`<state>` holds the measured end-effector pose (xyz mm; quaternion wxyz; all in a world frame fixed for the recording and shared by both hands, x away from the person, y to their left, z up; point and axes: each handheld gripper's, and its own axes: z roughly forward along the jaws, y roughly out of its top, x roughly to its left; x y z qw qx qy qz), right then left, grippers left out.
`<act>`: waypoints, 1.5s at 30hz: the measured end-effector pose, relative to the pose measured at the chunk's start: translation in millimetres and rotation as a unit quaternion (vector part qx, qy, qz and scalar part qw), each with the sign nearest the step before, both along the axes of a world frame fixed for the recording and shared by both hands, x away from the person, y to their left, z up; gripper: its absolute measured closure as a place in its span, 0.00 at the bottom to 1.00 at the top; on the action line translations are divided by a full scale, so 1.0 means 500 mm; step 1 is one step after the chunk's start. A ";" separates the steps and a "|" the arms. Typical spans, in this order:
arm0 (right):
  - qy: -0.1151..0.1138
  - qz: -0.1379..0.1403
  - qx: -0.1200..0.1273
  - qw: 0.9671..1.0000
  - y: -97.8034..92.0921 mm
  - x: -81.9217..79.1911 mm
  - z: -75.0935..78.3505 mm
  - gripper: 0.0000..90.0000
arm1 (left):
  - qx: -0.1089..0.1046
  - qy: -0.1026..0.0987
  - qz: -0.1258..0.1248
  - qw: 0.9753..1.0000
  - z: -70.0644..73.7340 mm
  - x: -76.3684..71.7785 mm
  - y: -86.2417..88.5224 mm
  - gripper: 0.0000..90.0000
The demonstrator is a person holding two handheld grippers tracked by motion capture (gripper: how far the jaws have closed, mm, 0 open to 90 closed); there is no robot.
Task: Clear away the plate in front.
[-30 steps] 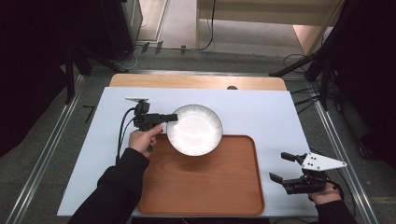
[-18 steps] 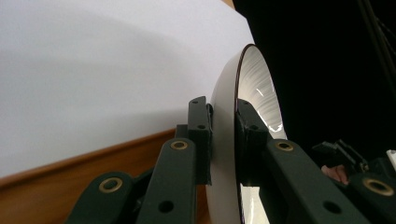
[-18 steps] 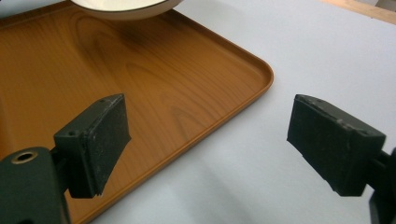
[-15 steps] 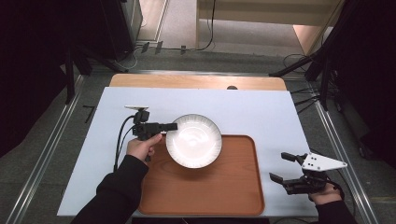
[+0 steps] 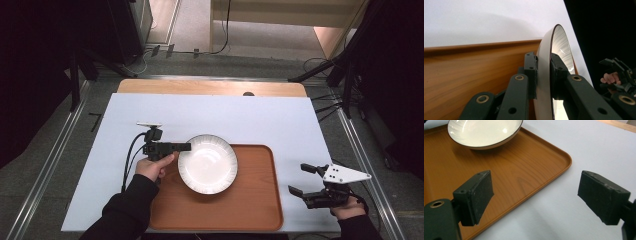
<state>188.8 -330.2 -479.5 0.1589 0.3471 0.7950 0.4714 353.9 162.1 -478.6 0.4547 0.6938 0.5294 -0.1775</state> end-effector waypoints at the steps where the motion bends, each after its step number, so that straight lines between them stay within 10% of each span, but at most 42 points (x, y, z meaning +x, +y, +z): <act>1: 0.000 -0.001 0.001 1.000 0.001 0.000 0.000 0.15 | 0.003 0.000 -0.001 1.000 -0.001 -0.001 -0.001 0.88; 19: 0.000 0.003 -0.004 1.000 0.002 0.001 0.000 0.15 | 0.064 -0.015 -0.017 0.998 -0.017 0.001 -0.009 0.92; 45: 0.003 0.005 -0.009 1.000 0.003 0.001 -0.001 0.15 | 0.158 -0.052 -0.065 0.984 -0.025 -0.011 -0.037 0.90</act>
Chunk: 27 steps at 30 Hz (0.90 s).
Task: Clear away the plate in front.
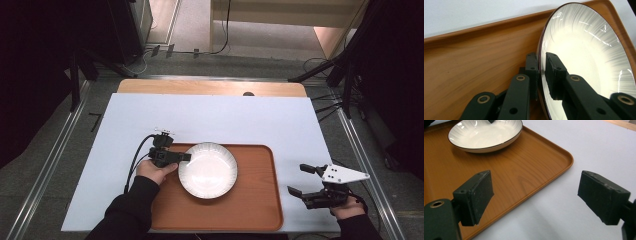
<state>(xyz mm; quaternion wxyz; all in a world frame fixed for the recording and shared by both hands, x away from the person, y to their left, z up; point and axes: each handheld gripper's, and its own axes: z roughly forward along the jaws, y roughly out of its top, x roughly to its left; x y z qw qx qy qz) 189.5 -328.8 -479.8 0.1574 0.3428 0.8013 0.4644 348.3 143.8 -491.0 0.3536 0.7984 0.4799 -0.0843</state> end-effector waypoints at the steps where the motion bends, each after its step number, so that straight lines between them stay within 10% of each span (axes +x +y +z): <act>1: -0.002 0.000 0.000 1.000 0.000 0.000 -0.001 0.15 | 0.001 0.000 -0.001 1.000 0.000 0.000 0.000 0.90; 27: 0.000 0.001 0.000 1.000 0.001 0.001 -0.002 0.15 | -0.006 -0.009 -0.059 0.998 0.014 -0.017 -0.003 0.40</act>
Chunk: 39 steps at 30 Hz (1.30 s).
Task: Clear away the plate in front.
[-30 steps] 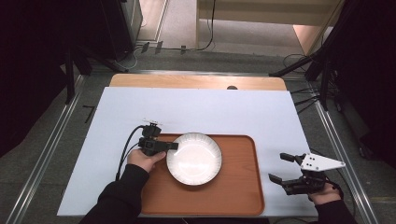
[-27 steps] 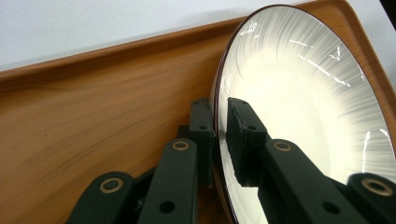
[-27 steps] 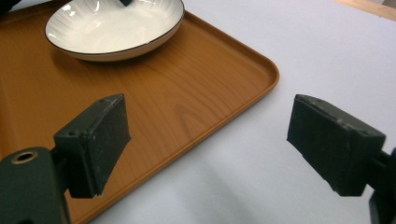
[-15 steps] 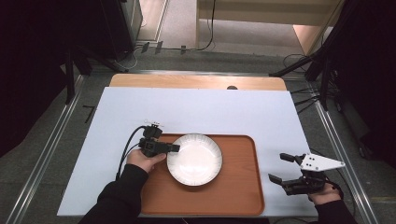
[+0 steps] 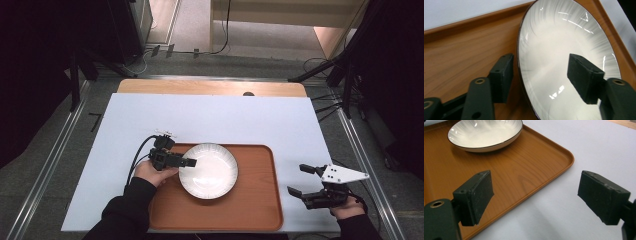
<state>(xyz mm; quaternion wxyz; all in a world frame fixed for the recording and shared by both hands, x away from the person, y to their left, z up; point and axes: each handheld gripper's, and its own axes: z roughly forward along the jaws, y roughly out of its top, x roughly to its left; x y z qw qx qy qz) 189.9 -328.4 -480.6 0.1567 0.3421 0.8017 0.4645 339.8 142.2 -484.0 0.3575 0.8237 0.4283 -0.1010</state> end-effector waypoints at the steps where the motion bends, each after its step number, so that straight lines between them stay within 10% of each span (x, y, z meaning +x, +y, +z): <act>1: 0.000 0.000 0.000 1.000 0.000 0.000 0.000 0.15 | 0.001 -0.003 -0.002 1.000 0.002 -0.003 0.000 0.40; 24: 0.002 0.000 0.000 1.000 0.001 0.000 0.000 0.15 | 0.035 -0.121 -0.050 0.991 0.039 -0.043 0.037 0.26; 39: 0.003 0.001 0.000 1.000 0.001 0.000 -0.001 0.15 | 0.046 -0.151 -0.077 0.985 0.045 -0.046 0.085 0.26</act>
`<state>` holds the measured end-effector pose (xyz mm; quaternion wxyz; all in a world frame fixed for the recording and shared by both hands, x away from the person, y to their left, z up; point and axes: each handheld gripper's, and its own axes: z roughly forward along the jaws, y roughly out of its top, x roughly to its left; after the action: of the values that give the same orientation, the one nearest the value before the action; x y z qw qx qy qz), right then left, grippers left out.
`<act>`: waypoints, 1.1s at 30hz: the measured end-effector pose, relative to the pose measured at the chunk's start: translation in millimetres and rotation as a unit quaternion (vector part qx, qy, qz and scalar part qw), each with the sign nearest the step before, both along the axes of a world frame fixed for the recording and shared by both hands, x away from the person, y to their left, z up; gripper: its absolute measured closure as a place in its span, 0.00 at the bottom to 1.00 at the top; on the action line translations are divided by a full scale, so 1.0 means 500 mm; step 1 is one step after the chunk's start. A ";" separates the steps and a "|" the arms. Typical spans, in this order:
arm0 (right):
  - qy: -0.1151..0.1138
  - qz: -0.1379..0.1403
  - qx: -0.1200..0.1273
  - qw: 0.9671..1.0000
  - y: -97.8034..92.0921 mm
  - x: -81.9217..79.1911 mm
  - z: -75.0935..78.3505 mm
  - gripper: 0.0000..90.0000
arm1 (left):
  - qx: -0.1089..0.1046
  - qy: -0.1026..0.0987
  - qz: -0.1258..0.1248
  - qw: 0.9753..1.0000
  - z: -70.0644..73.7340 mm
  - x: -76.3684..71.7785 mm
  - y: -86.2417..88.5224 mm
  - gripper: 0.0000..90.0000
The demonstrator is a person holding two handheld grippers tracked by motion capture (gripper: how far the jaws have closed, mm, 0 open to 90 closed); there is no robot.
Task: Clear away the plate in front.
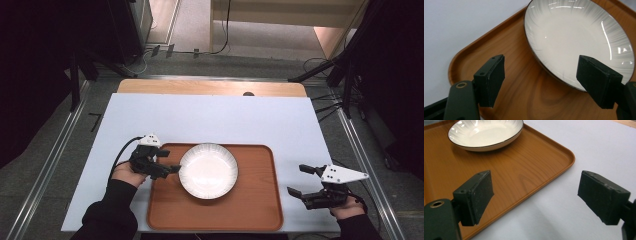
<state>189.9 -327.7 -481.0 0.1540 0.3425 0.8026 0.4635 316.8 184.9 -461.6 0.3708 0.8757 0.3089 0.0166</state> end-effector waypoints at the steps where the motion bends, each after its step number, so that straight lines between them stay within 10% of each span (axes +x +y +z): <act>1: 0.001 0.000 0.000 1.000 0.000 0.000 0.000 0.15 | -0.005 -0.001 0.001 1.000 0.000 0.000 0.002 0.26; 33: -0.001 -0.006 0.006 1.000 -0.005 0.000 0.001 0.15 | -0.028 -0.029 0.045 0.998 0.009 -0.014 0.111 0.26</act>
<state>190.1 -330.1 -480.6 0.1555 0.3478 0.7974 0.4680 309.8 240.5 -457.1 0.4029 0.8493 0.3374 0.0499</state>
